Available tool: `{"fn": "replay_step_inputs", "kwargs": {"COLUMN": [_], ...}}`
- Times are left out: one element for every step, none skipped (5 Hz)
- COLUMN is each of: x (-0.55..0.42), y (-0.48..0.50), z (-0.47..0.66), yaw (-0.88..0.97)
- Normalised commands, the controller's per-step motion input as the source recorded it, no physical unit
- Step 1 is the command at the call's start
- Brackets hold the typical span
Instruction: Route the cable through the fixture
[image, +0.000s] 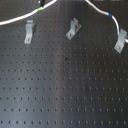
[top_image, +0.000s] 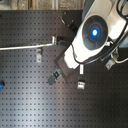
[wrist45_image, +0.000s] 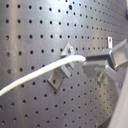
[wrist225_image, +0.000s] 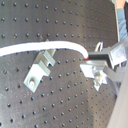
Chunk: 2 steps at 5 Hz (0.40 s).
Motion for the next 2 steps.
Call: {"fn": "replay_step_inputs", "kwargs": {"x": [-0.381, -0.188], "y": [0.469, 0.267], "z": [0.37, 0.36], "yaw": [0.37, 0.69]}}
